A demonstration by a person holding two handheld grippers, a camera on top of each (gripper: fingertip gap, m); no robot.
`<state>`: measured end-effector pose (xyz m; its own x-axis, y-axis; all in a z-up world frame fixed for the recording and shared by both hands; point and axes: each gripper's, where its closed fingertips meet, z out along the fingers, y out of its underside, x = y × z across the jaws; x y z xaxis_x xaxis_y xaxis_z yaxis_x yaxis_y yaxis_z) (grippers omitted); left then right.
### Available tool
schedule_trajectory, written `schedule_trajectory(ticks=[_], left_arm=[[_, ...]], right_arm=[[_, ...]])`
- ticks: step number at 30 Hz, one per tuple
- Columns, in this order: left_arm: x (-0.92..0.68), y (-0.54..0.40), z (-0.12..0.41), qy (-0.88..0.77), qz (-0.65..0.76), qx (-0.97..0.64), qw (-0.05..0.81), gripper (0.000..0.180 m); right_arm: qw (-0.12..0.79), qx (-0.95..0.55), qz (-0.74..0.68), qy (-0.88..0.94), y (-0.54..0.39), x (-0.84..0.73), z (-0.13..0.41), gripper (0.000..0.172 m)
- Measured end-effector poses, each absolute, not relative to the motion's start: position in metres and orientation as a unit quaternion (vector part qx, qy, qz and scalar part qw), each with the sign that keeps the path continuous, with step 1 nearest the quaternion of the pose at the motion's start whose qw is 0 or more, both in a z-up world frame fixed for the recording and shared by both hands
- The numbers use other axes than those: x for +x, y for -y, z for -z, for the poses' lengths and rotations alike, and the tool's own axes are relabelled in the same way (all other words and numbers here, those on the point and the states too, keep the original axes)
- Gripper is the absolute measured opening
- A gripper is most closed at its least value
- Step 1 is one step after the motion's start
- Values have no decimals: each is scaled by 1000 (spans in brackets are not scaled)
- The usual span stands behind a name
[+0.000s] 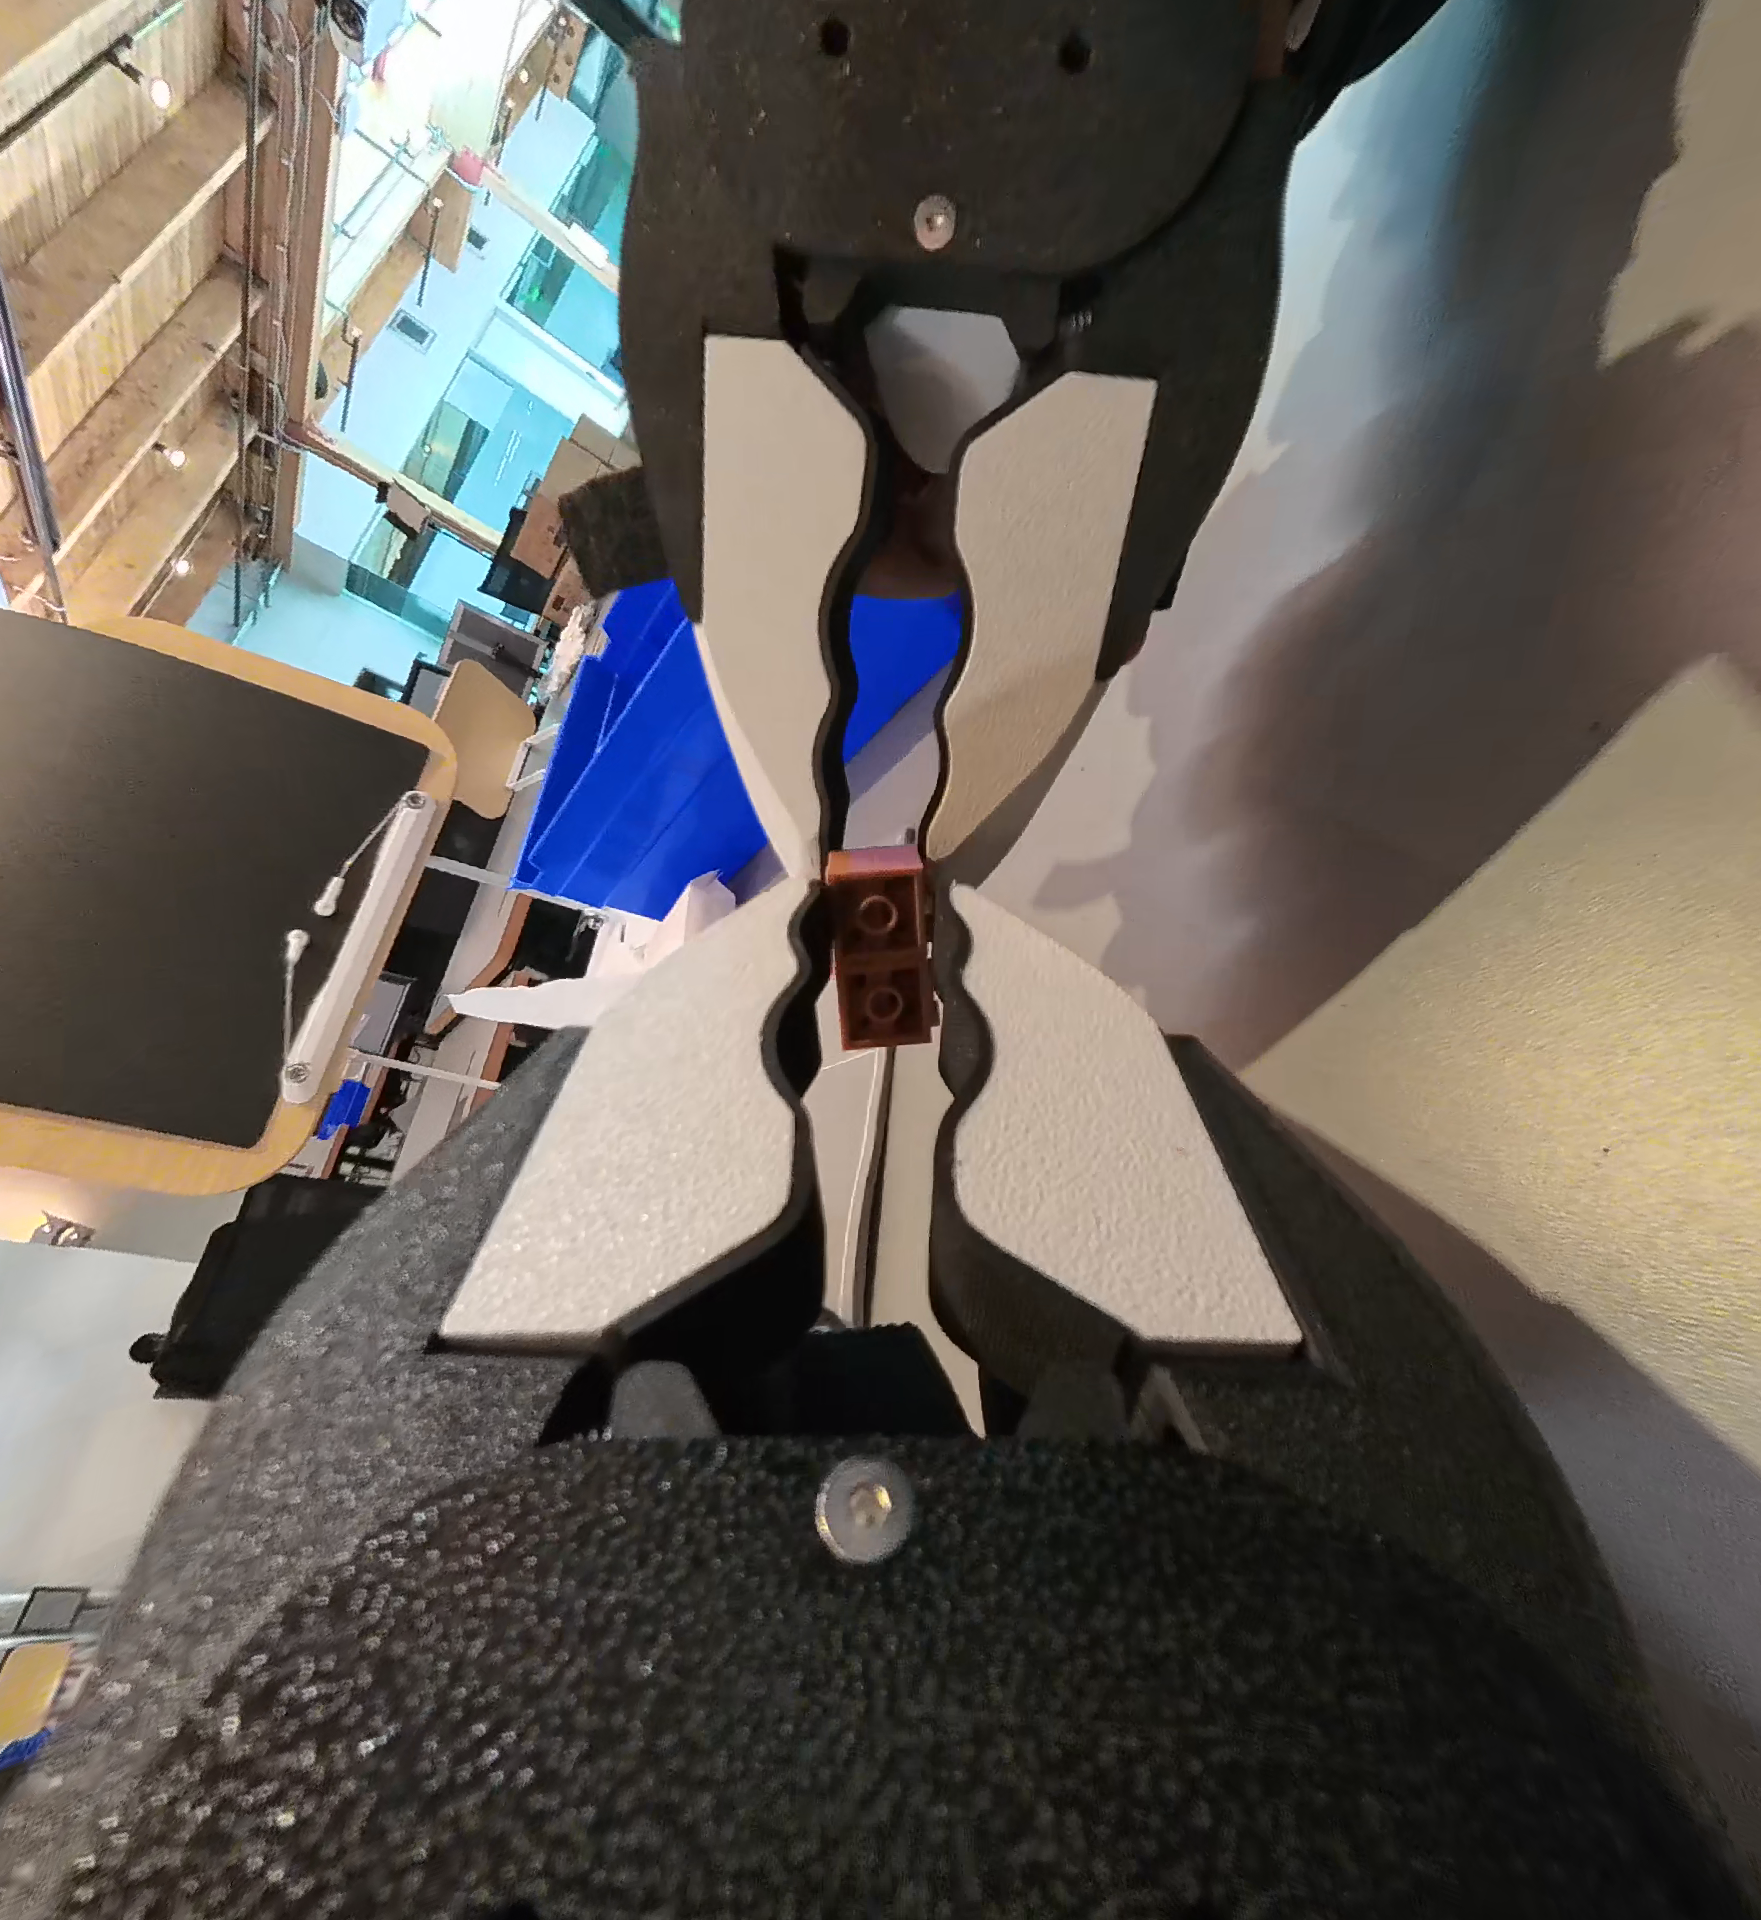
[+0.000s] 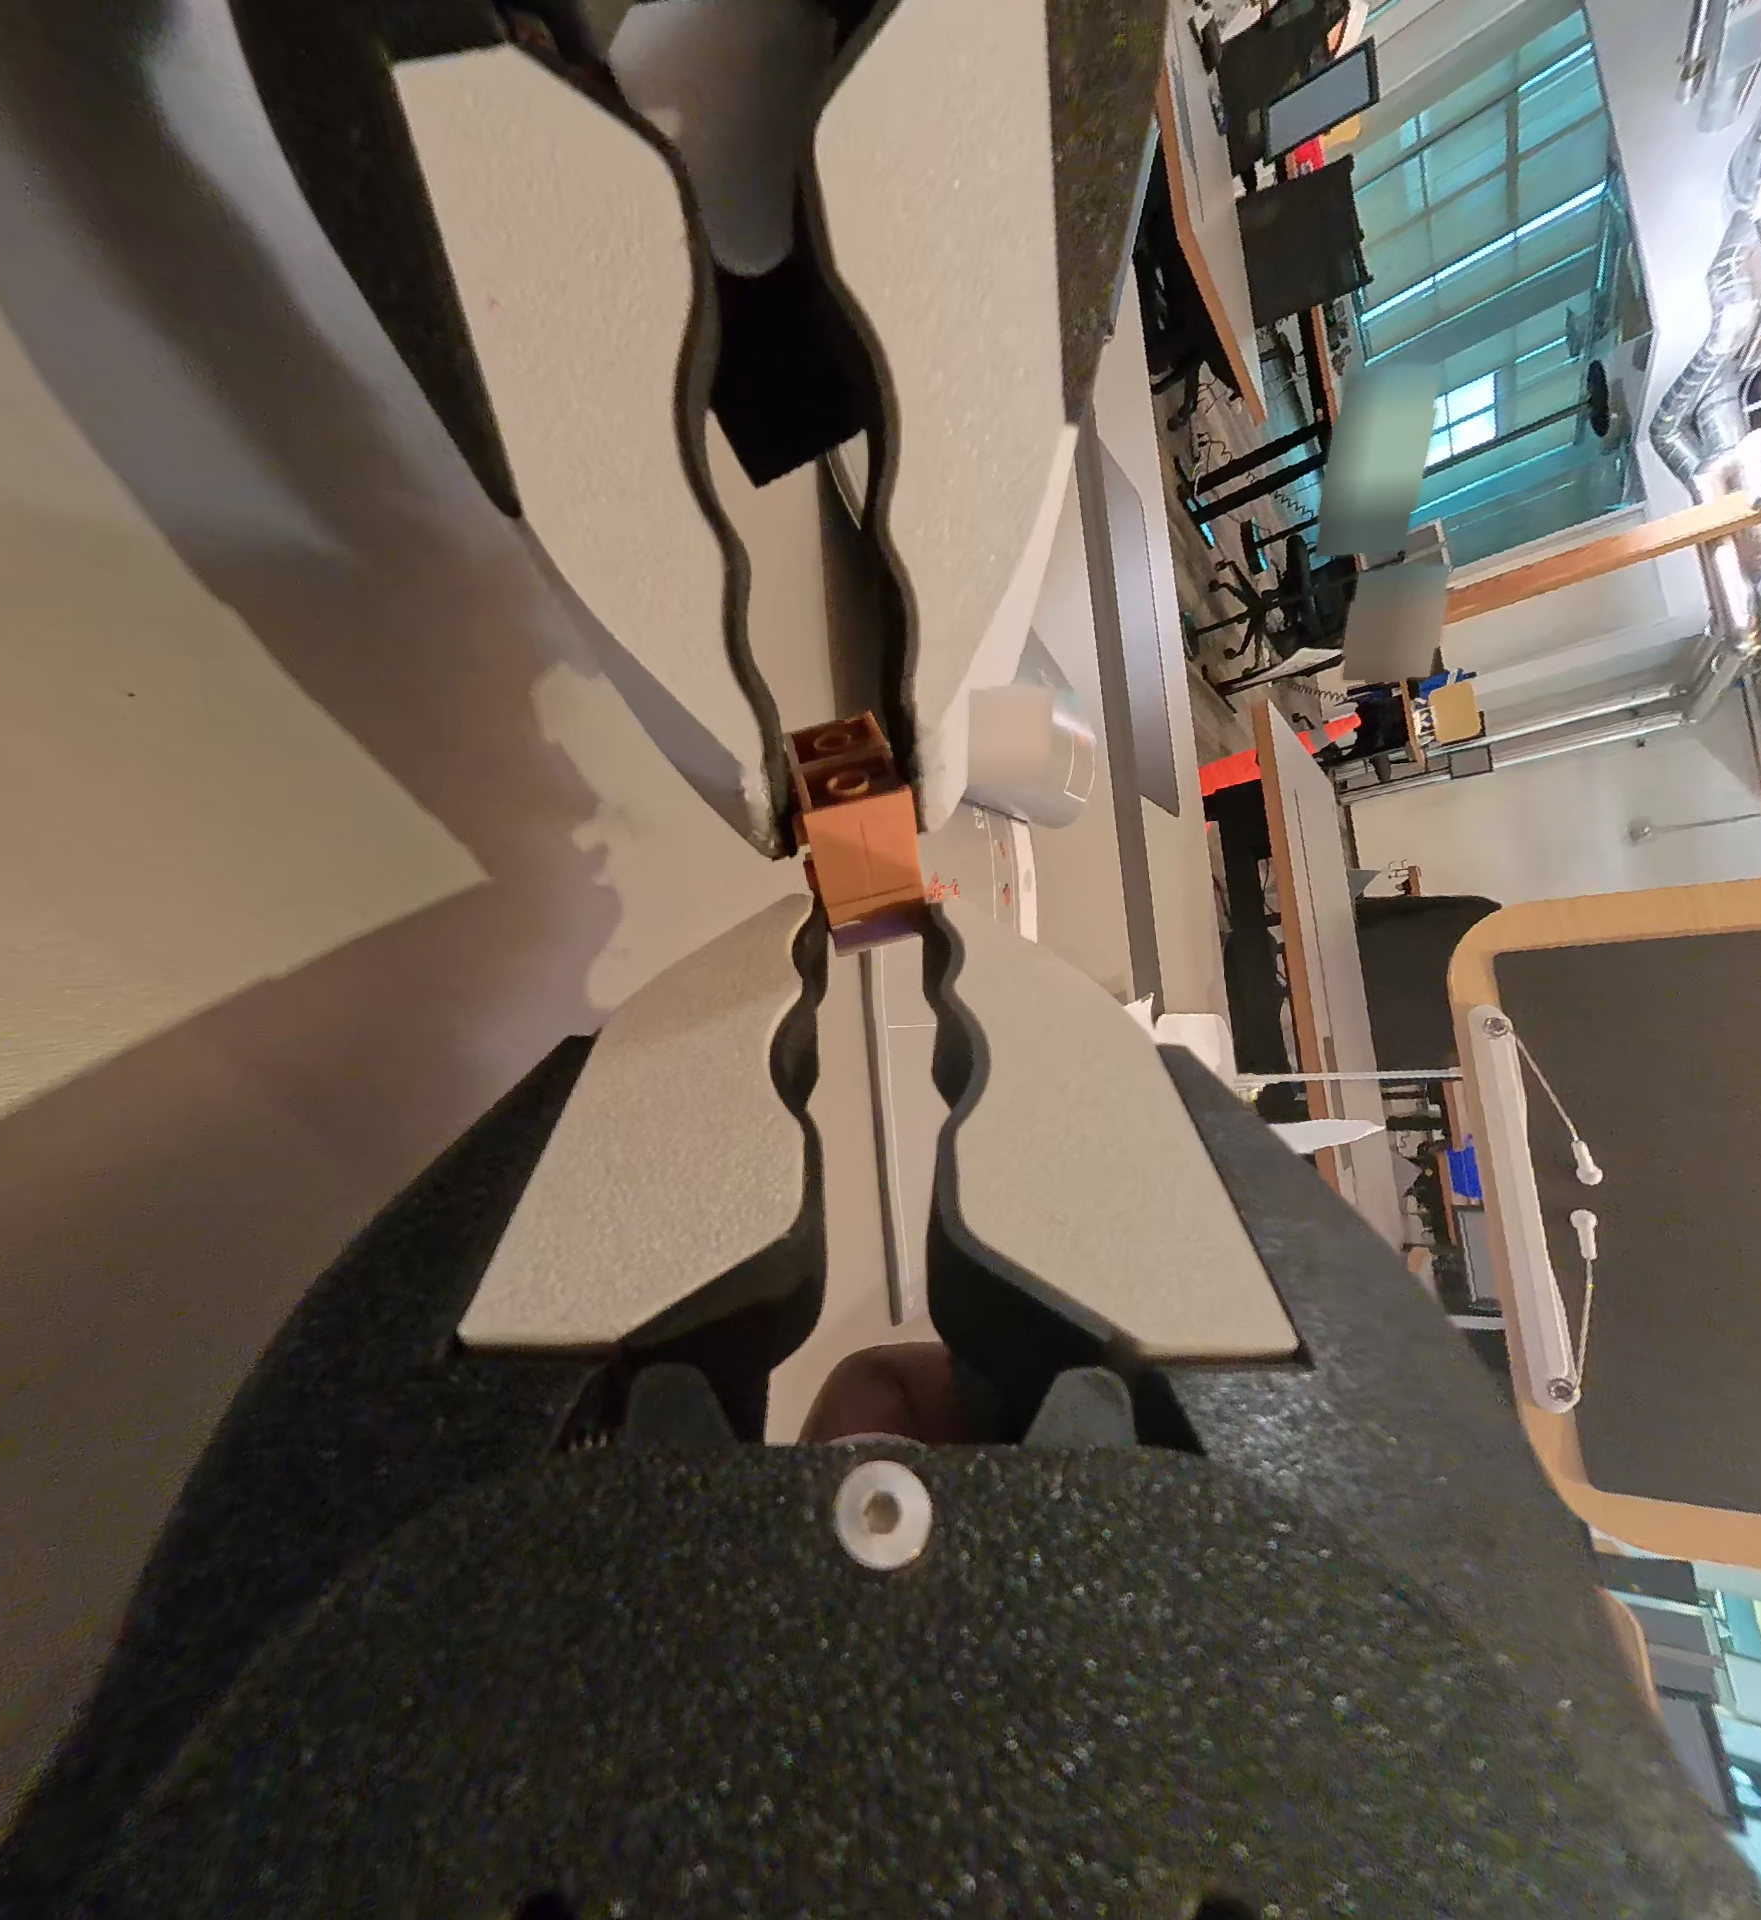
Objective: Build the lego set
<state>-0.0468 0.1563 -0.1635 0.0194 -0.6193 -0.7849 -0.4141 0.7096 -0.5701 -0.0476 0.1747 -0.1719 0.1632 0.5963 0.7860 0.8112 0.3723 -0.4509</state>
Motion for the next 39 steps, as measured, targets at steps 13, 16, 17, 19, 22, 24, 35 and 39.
schedule_trajectory(ticks=[13, 16, 17, 19, 22, 24, 35, 39], left_arm=[[-46, -153, 156, -686, 93, -357, 627, 18], [-47, -154, 152, -678, 93, -355, 638, 18], [-47, -154, 151, -675, 97, -355, 640, 18], [-47, -155, 150, -667, 108, -358, 644, 18], [-47, -154, 146, -654, 133, -362, 651, 18], [-47, -151, 143, -652, 147, -355, 654, 18], [-50, -123, 127, -645, 228, -280, 673, 18], [-50, -122, 127, -642, 241, -275, 674, 18]], right_arm=[[548, -519, 115, 646, -172, -49, 164, 17], [561, -516, 115, 637, -174, -49, 159, 18], [564, -513, 117, 636, -174, -50, 159, 18], [570, -510, 119, 633, -174, -50, 157, 19], [578, -508, 100, 630, -173, -49, 153, 20], [578, -508, 76, 634, -171, -49, 152, 25], [607, -458, -62, 646, -149, -47, 141, 23], [622, -431, -86, 648, -138, -47, 135, 22]])
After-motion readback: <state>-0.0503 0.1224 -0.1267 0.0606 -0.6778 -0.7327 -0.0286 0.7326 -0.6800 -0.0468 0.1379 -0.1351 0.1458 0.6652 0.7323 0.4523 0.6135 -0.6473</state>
